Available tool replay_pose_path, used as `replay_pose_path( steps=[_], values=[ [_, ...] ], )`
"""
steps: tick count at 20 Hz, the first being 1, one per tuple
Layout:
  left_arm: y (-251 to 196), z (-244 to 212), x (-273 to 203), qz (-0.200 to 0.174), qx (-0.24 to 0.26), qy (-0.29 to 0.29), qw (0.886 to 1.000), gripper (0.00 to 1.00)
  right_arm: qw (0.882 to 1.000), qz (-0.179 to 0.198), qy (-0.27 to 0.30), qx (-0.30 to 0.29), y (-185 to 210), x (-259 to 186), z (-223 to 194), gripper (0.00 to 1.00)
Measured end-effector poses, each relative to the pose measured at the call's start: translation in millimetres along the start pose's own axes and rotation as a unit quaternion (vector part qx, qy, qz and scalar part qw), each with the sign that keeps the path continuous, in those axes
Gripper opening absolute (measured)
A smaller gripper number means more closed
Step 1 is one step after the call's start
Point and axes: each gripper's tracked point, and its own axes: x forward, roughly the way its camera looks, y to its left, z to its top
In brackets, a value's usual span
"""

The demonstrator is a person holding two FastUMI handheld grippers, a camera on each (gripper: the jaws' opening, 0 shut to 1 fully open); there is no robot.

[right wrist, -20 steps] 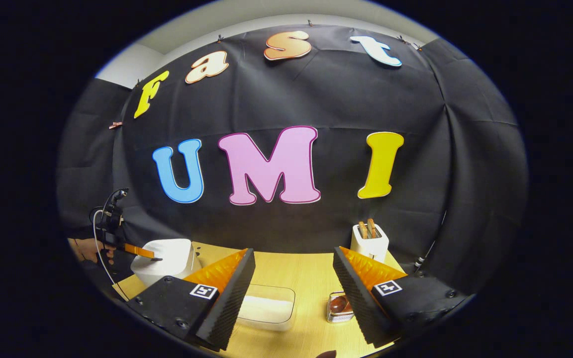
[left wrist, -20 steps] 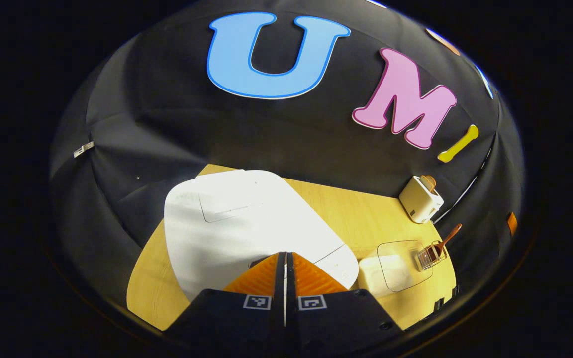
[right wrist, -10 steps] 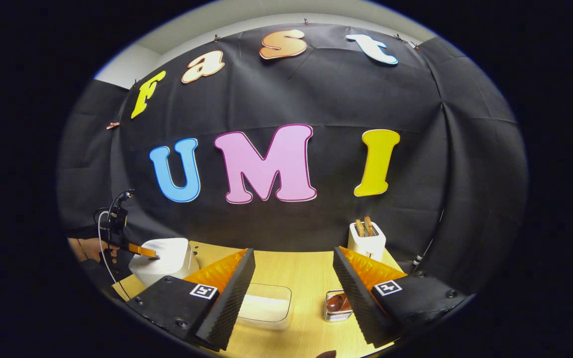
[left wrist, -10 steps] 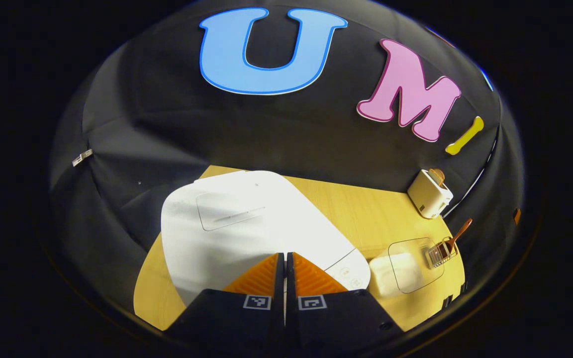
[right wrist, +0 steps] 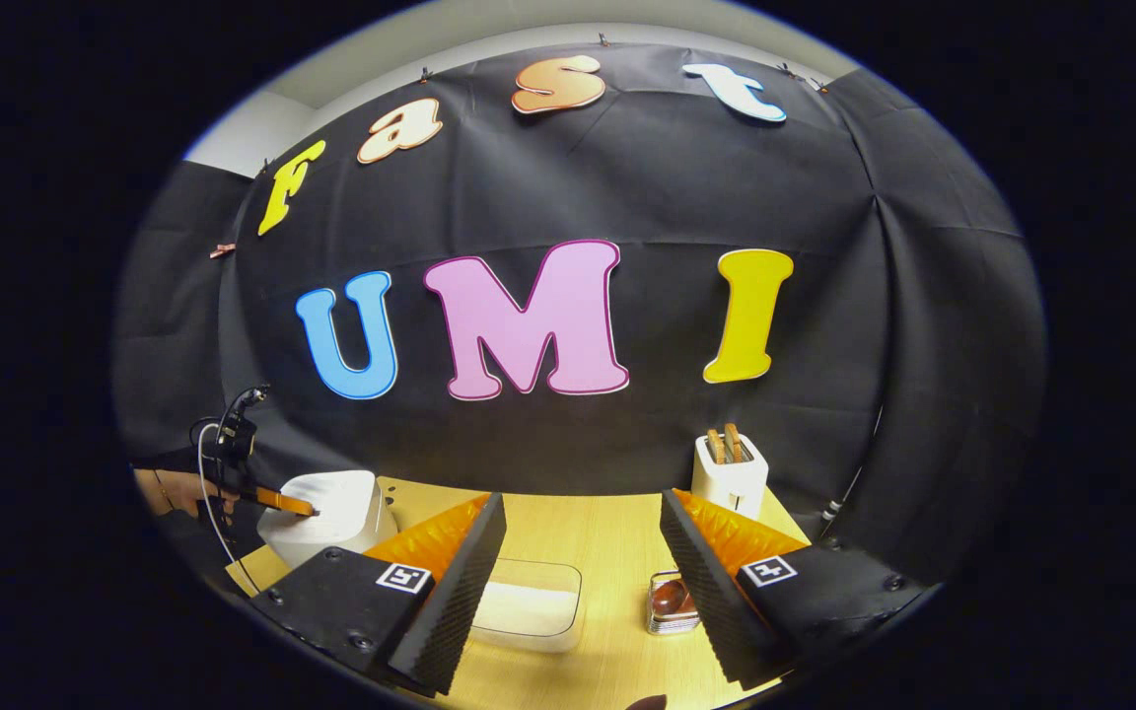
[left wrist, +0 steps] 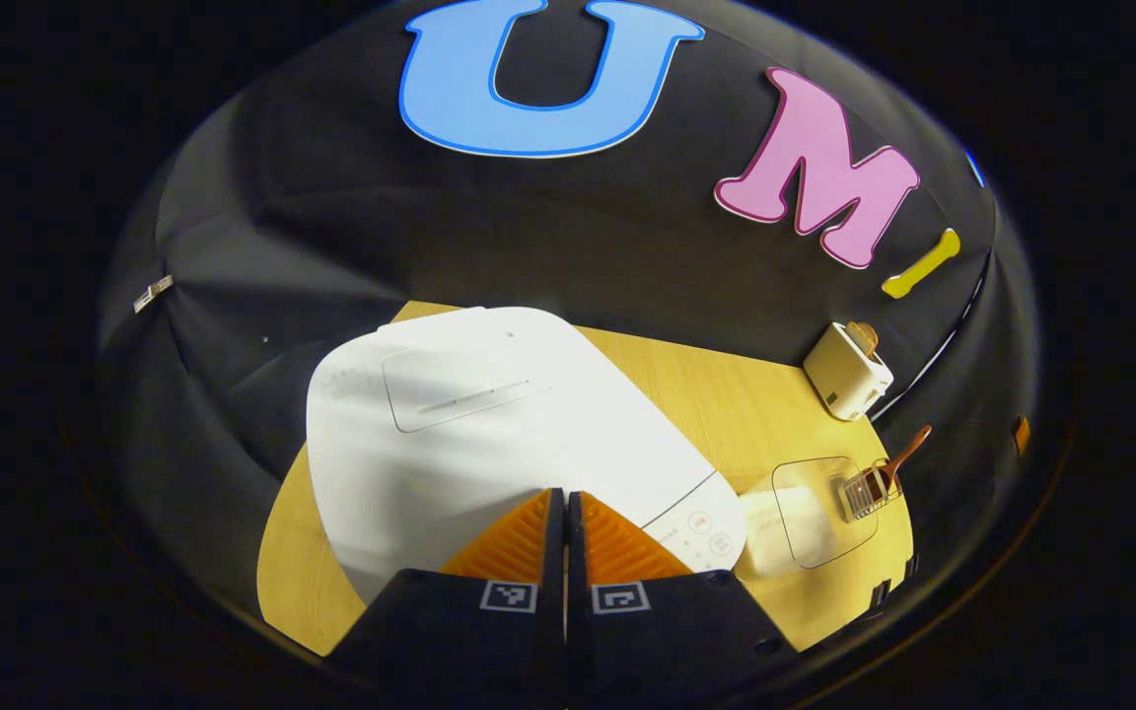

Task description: Close the left gripper, press the button to open the rice cooker; take a wooden spoon from the chopstick holder with the right hand, scoop a spoonful of rice and pour it into the rice cooker, then put the wooden spoon back into the chopstick holder.

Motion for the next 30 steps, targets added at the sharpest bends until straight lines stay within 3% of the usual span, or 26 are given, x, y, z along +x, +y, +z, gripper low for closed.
replay_pose_path(
  steps=[3,6,10,14,19,22,25,28,30],
  values=[
    [0.1,8.7,-5.8,0.012,0.003,-0.020,1.000,0.06,1.000,0.004,0.000,-0.004,4.1,1.8,0.1,0.98],
    [-3.3,36.9,-20.7,0.033,0.038,-0.087,0.995,0.06,1.000,0.005,-0.002,-0.011,3.0,3.2,2.5,0.98],
    [-0.9,95.2,-54.8,0.079,0.106,-0.198,0.971,0.06,1.000,0.005,-0.001,-0.006,1.3,5.0,1.6,0.98],
    [-7.7,137.5,-87.1,0.107,0.161,-0.271,0.943,0.06,1.000,0.004,-0.003,-0.006,1.0,4.5,2.3,0.98],
    [-14.1,148.3,-98.9,0.112,0.171,-0.295,0.934,0.05,1.000,0.003,-0.007,-0.005,-0.3,3.5,4.3,0.98],
    [-25.3,146.9,-106.0,0.091,0.159,-0.311,0.933,0.06,1.000,0.002,-0.008,-0.004,-3.5,4.3,3.7,0.98],
    [-38.5,142.9,-116.4,0.076,0.142,-0.328,0.931,0.27,1.000,-0.004,-0.004,0.004,-12.5,7.1,-0.7,0.98],
    [-54.0,133.8,-121.2,0.062,0.122,-0.330,0.934,0.80,1.000,-0.021,0.008,0.013,-37.3,15.2,-16.4,0.98],
    [-65.8,125.6,-126.3,0.055,0.113,-0.327,0.936,0.93,0.999,-0.031,0.021,0.020,-60.3,23.5,-32.1,0.98]
  ],
)
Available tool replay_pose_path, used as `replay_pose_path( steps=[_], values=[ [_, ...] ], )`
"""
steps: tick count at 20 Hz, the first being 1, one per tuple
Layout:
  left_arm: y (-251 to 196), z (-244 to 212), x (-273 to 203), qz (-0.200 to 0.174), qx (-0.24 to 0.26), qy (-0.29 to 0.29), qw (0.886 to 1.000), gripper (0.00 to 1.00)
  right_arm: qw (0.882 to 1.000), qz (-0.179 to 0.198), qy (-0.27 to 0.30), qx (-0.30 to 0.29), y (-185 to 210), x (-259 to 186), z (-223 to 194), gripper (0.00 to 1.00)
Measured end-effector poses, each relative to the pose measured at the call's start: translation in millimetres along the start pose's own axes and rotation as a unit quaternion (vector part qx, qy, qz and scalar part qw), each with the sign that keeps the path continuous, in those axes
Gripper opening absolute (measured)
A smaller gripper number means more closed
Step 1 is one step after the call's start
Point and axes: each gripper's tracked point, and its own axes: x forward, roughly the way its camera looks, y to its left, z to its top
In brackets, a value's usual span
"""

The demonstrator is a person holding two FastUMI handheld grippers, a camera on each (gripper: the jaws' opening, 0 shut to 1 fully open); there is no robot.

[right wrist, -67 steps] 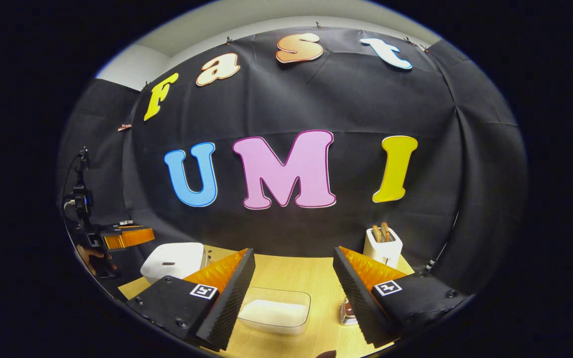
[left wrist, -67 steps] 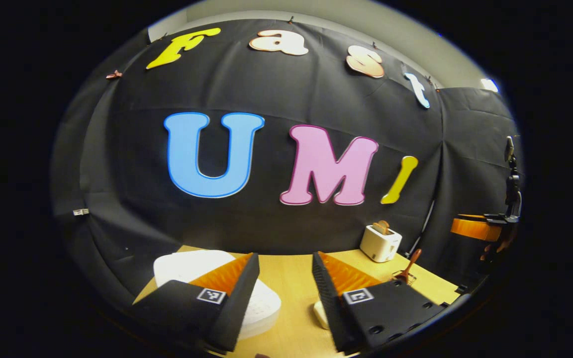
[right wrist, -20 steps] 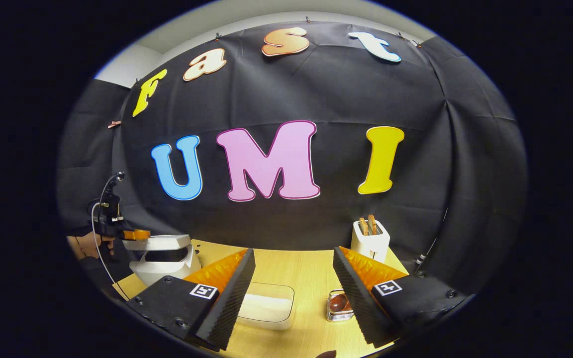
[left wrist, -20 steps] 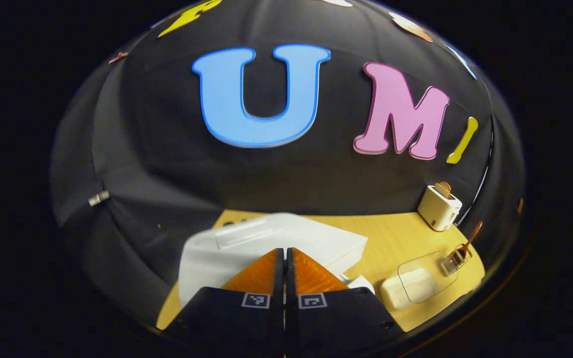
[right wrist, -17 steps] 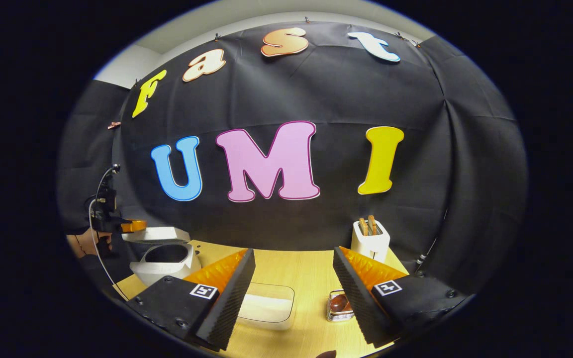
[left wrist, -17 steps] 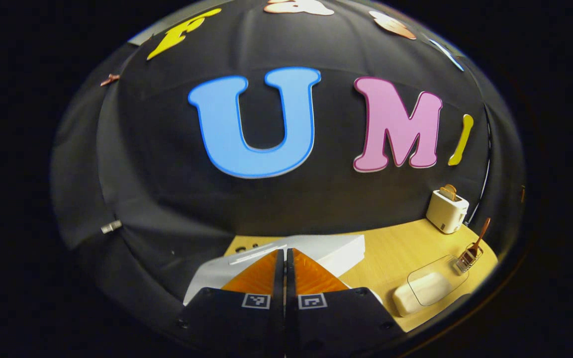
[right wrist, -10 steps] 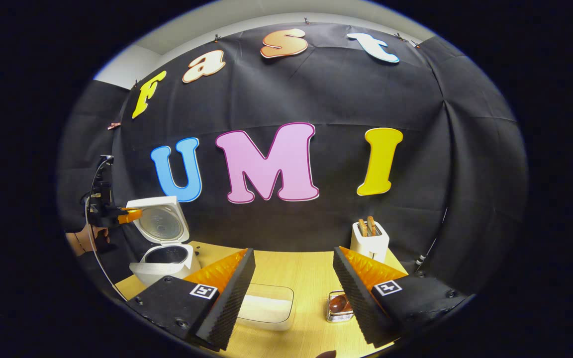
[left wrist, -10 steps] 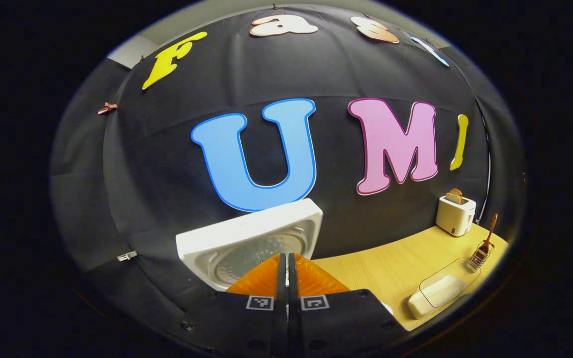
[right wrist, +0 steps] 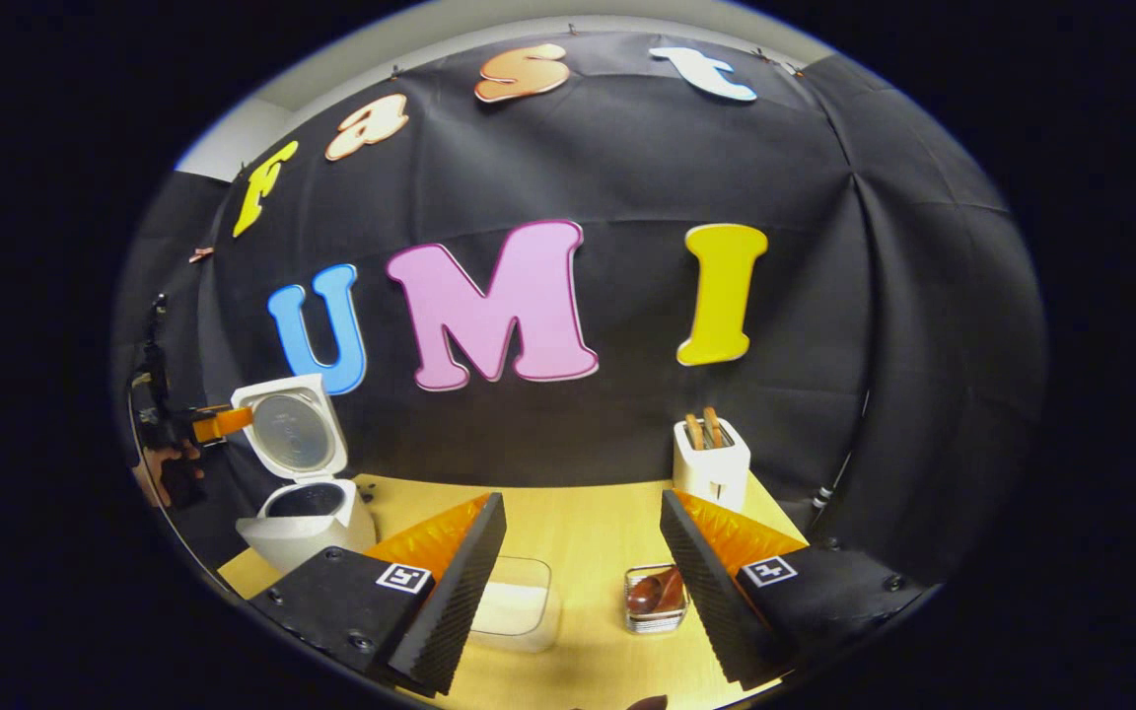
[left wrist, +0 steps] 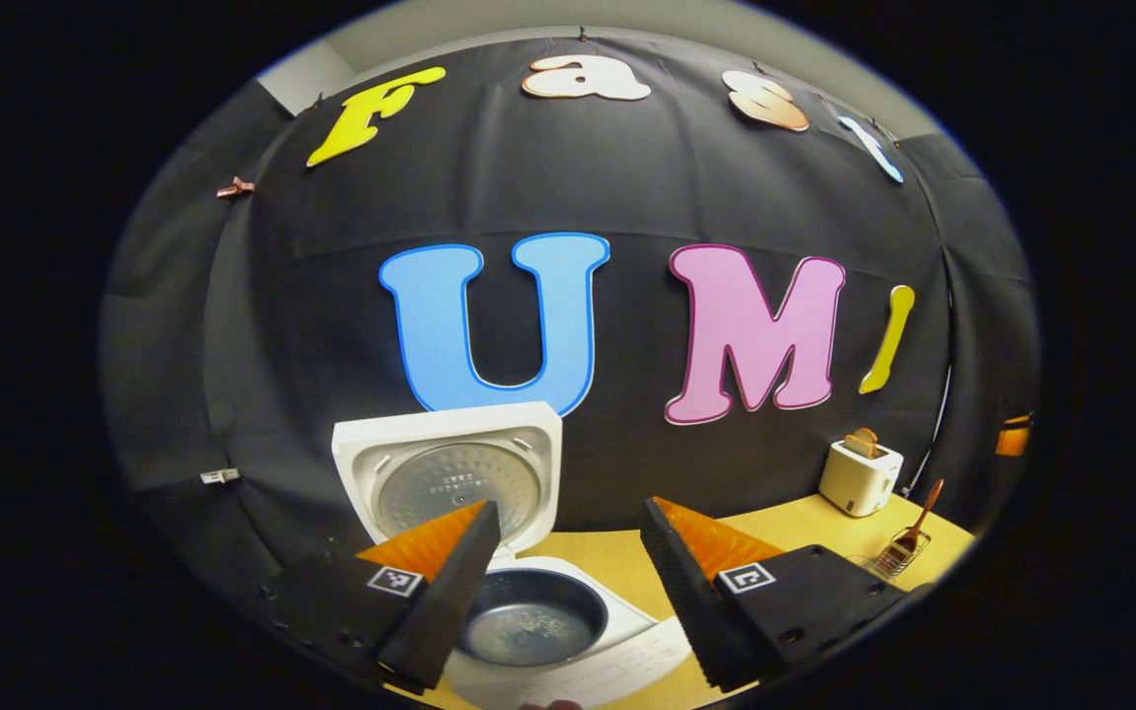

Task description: Close the left gripper, press the button to open the rice cooker; take a wooden spoon from the chopstick holder with the right hand, scoop a spoonful of rice and pour it into the rice cooker, then put the wooden spoon back into the chopstick holder.

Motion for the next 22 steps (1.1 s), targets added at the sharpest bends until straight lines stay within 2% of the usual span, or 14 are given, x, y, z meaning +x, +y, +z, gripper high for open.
replay_pose_path(
  steps=[5,11,17,22],
  values=[
    [-29.9,2.4,-17.9,-0.004,-0.027,-0.001,1.000,0.95,0.999,-0.002,0.038,0.005,-50.8,40.9,-48.4,0.98],
    [-66.7,3.5,-44.8,0.014,-0.041,0.018,0.999,0.96,0.995,0.000,0.096,0.042,-92.9,97.4,-119.7,0.98],
    [-85.8,-9.6,-68.4,0.043,-0.021,0.044,0.998,0.95,0.989,0.018,0.134,0.068,-103.1,151.8,-170.6,0.98],
    [-92.1,-24.1,-78.6,0.062,-0.018,0.067,0.996,0.95,0.986,0.020,0.141,0.083,-97.8,187.5,-191.5,0.98]
  ],
)
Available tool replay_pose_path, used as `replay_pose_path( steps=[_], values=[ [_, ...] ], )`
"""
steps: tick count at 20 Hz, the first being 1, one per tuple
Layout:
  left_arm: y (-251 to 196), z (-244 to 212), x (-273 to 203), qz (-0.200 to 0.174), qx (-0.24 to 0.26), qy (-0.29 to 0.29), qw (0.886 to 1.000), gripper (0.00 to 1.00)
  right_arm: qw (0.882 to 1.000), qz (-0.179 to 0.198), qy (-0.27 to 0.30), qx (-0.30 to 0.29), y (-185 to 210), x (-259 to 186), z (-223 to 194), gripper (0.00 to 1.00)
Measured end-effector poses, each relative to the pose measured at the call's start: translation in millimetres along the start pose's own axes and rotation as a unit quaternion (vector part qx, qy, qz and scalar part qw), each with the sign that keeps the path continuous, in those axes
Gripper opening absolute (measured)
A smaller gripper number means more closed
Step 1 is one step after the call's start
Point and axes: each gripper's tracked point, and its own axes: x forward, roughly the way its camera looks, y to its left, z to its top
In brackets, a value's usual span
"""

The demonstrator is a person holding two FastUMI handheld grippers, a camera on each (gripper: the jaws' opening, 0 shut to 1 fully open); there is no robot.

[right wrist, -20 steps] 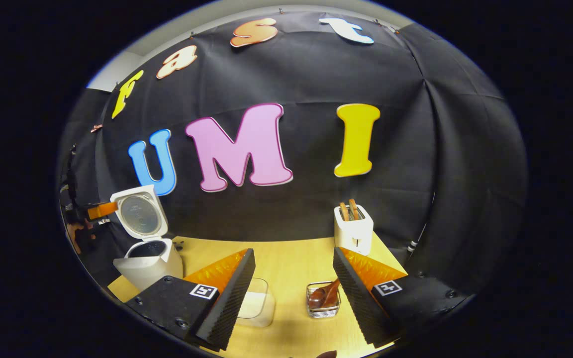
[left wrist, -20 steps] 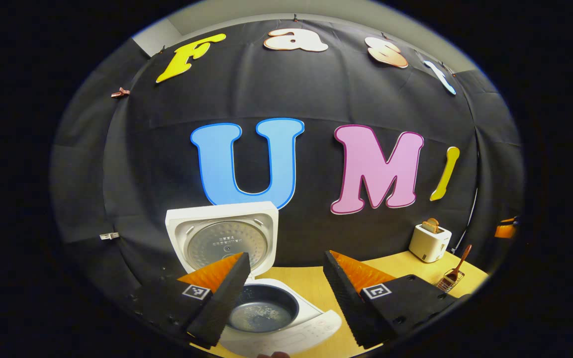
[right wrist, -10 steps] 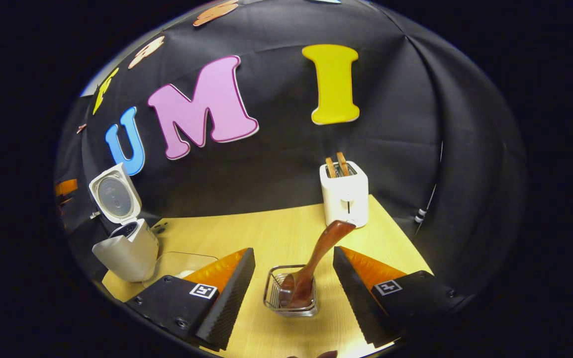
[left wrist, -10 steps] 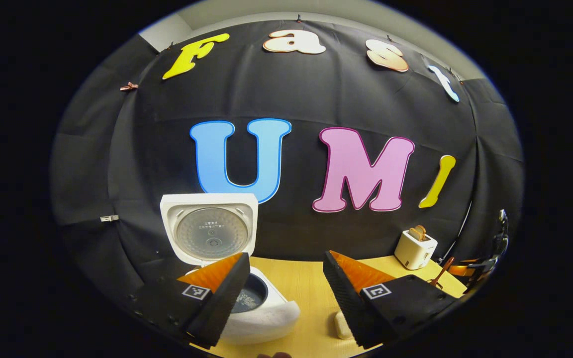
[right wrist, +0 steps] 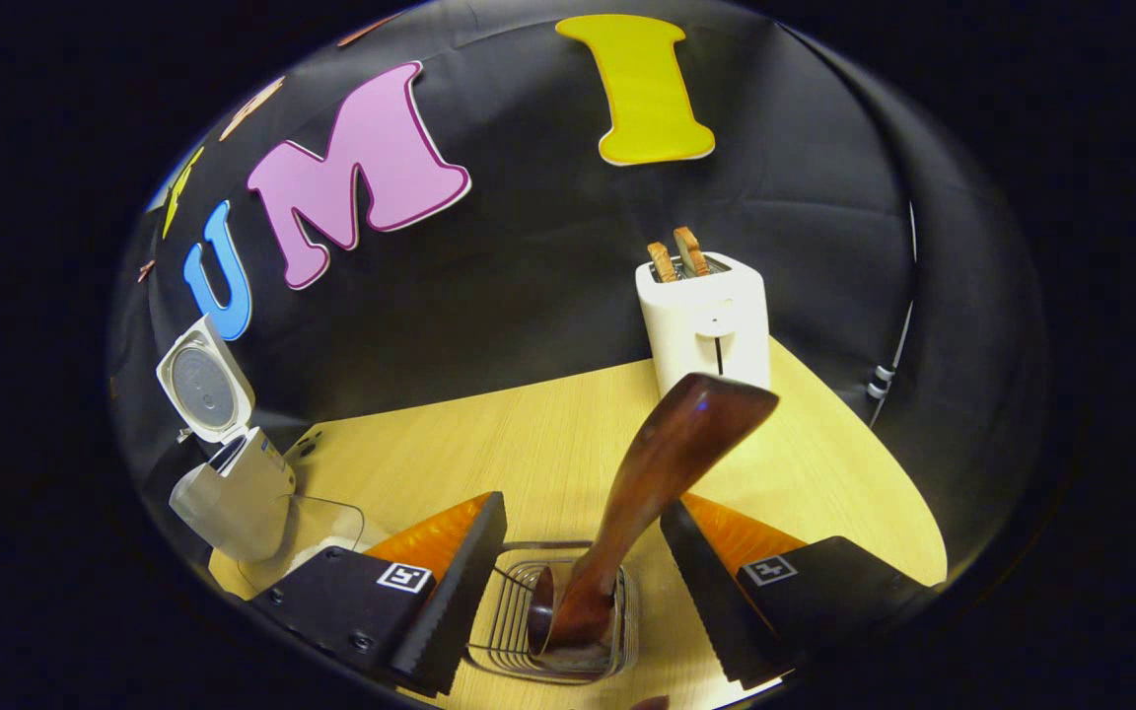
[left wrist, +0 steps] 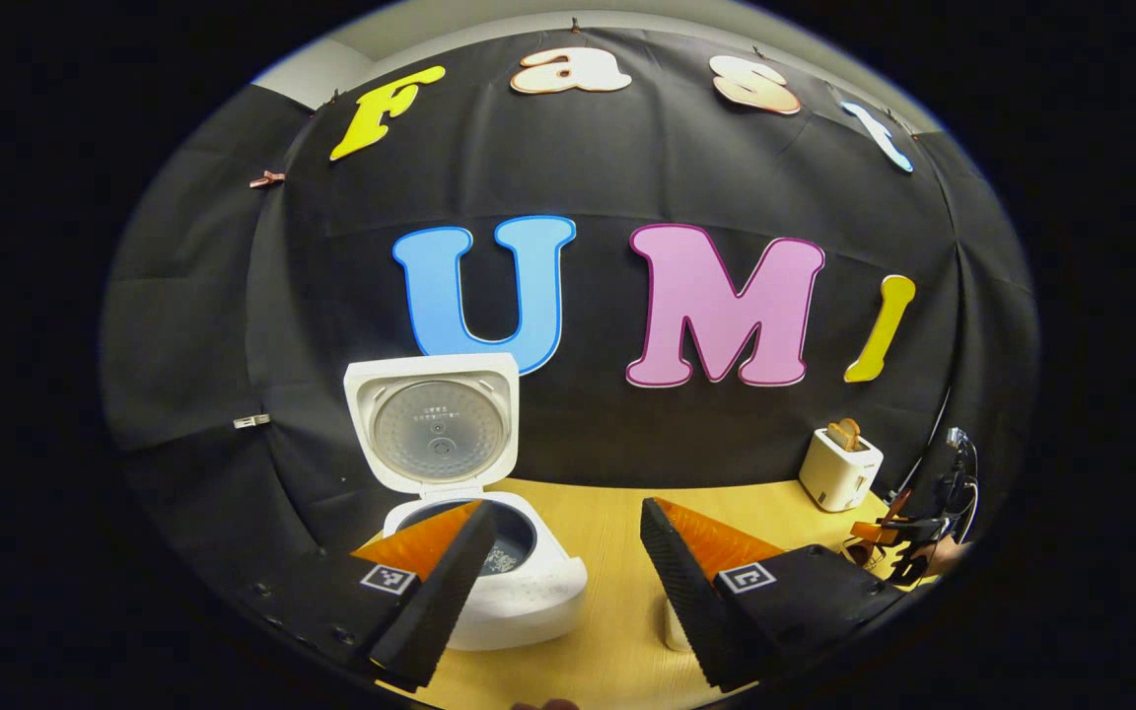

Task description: Close the left gripper, press the button to open the rice cooker; take a wooden spoon from the chopstick holder with the right hand, scoop a spoonful of rice and pour it into the rice cooker, then put the wooden spoon back into the chopstick holder.

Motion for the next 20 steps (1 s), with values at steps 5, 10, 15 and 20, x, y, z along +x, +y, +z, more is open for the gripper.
replay_pose_path(
  steps=[5,10,15,20],
  values=[
    [8.6,-12.5,-11.3,0.015,0.010,0.018,1.000,0.96,1.000,-0.011,-0.002,0.018,-1.8,29.4,1.2,0.79],
    [32.1,-21.1,-22.7,0.035,-0.003,0.022,0.999,0.95,0.997,-0.030,0.018,0.066,-9.9,35.7,-3.8,0.19],
    [42.5,-25.1,-21.0,0.028,-0.014,0.016,0.999,0.95,0.998,-0.030,-0.016,0.054,3.1,17.9,27.5,0.15],
    [50.6,-23.3,-15.0,0.015,-0.029,-0.001,0.999,0.95,0.998,-0.027,-0.048,0.039,21.3,-2.3,72.6,0.15]
  ],
)
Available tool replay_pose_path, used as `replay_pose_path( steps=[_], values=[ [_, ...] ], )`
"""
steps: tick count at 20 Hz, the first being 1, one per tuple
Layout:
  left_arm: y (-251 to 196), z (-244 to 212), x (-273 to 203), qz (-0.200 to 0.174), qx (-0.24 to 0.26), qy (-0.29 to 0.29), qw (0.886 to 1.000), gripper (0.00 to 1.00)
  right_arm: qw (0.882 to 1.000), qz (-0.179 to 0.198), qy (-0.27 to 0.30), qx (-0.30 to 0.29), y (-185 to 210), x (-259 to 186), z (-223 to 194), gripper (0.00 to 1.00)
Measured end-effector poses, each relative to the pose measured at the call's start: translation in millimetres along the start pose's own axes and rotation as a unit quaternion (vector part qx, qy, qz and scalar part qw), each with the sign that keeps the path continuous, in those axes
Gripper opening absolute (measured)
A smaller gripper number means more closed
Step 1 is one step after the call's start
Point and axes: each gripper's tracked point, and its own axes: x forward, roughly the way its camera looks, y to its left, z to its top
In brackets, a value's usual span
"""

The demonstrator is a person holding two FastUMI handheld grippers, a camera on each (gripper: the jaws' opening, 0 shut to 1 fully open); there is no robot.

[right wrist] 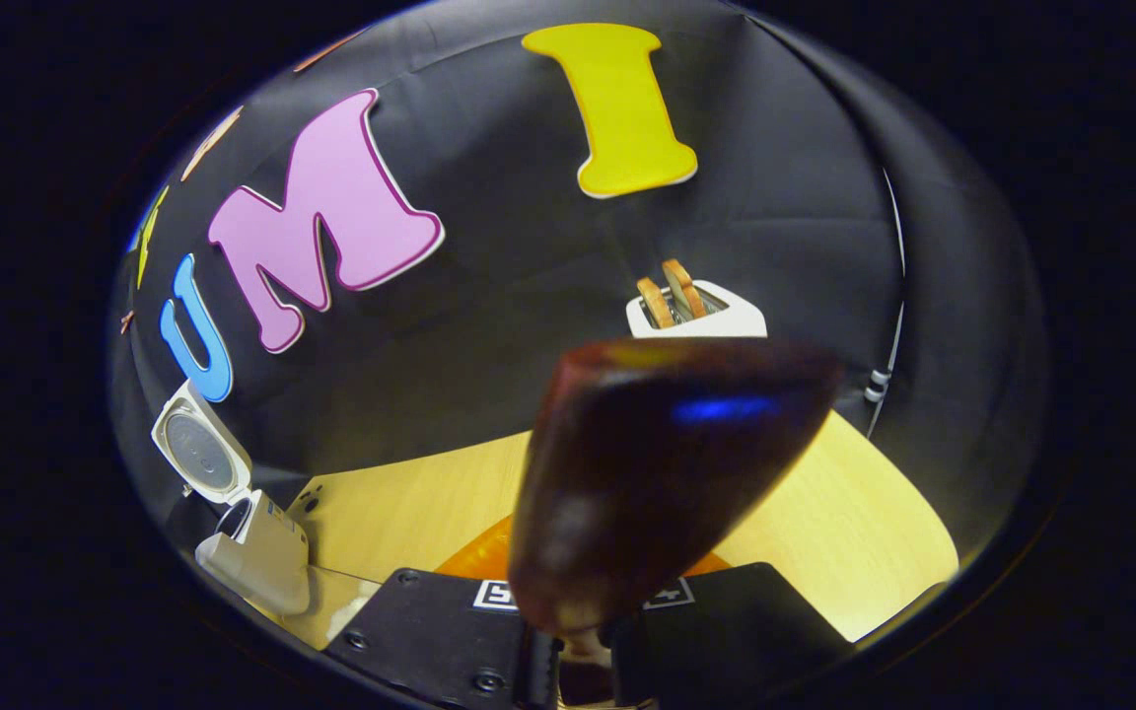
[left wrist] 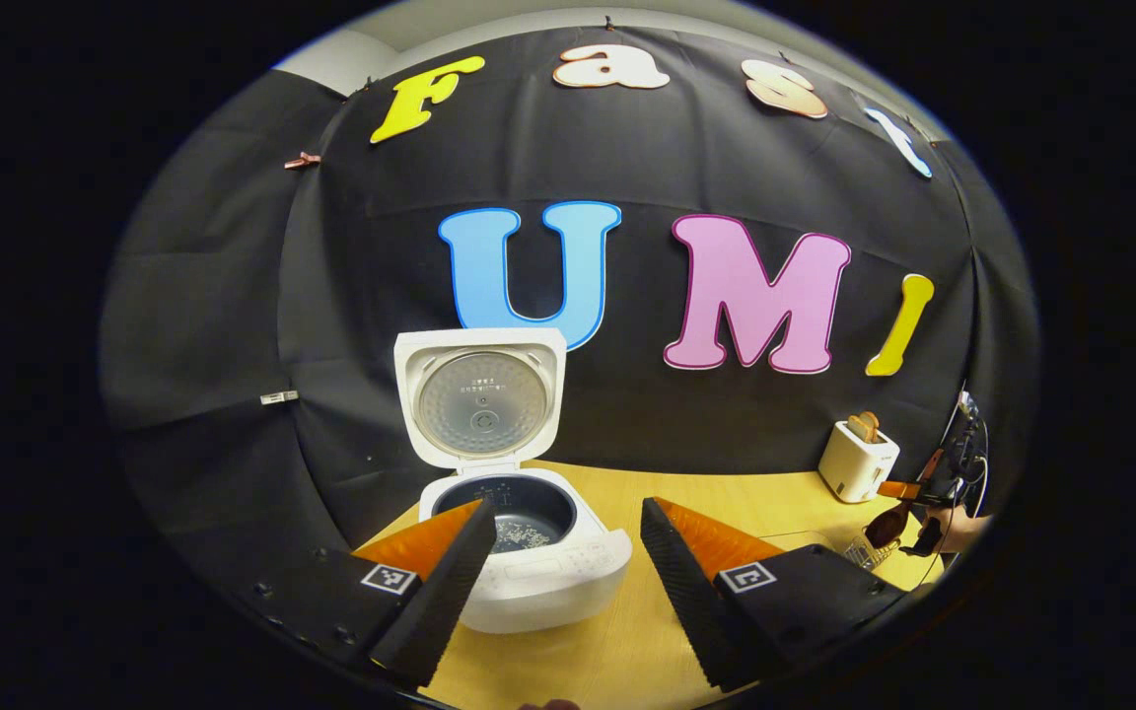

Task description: Close the left gripper, press the button to open the rice cooker; take a wooden spoon from the chopstick holder with the right hand, scoop a spoonful of rice and pour it into the rice cooker, then put the wooden spoon back into the chopstick holder.

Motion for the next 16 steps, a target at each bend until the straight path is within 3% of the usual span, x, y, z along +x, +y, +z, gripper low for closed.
replay_pose_path(
  steps=[3,7,12,16],
  values=[
    [10.2,2.2,2.0,-0.004,-0.005,-0.010,1.000,0.95,1.000,0.017,-0.020,-0.007,28.5,-14.2,26.4,0.15],
    [29.4,4.0,8.0,-0.010,-0.014,-0.021,1.000,0.95,0.997,0.069,-0.034,-0.014,99.3,-31.6,38.5,0.15],
    [58.2,5.2,16.1,-0.014,-0.024,-0.029,0.999,0.96,0.992,0.116,-0.022,-0.038,178.5,-39.5,6.8,0.14],
    [79.2,3.9,21.7,-0.019,-0.017,-0.028,0.999,0.96,0.989,0.130,0.003,-0.076,212.3,-38.6,-34.4,0.14]
  ],
)
